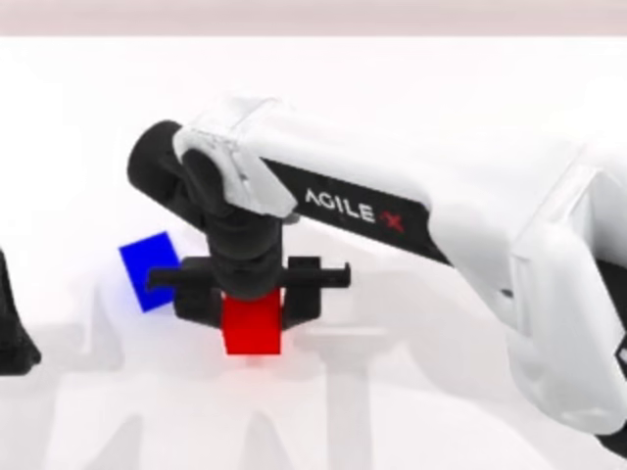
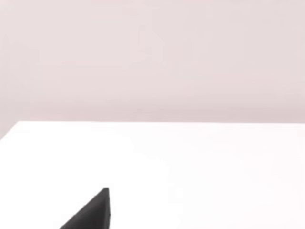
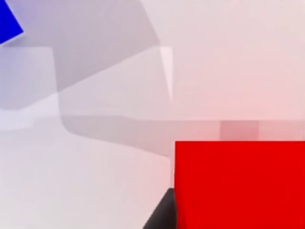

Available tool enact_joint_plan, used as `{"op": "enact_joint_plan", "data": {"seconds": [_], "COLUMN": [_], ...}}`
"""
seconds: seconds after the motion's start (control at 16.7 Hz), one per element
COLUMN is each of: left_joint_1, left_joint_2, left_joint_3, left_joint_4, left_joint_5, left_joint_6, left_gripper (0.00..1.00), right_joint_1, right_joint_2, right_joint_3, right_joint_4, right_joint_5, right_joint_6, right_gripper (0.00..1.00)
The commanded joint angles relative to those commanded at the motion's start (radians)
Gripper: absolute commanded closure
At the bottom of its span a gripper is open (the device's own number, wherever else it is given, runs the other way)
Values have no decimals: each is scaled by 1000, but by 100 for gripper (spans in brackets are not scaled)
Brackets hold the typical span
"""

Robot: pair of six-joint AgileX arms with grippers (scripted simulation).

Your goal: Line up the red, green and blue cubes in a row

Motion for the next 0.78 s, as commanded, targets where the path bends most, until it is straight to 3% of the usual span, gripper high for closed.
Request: {"op": "enact_joint_plan", "data": {"seconds": [0.48, 0.78], "left_joint_1": [0, 0], "left_joint_2": [0, 0], "left_joint_3": [0, 0], "left_joint_4": [0, 0], "left_joint_5": [0, 0], "left_joint_6": [0, 0], "left_gripper": [0, 0], "right_joint_1": [0, 0], "right_joint_2": [0, 0], "right_joint_3": [0, 0], "right_joint_4": [0, 0], "right_joint_5": [0, 0], "right_joint_6": [0, 0], "right_gripper": [2, 0]}}
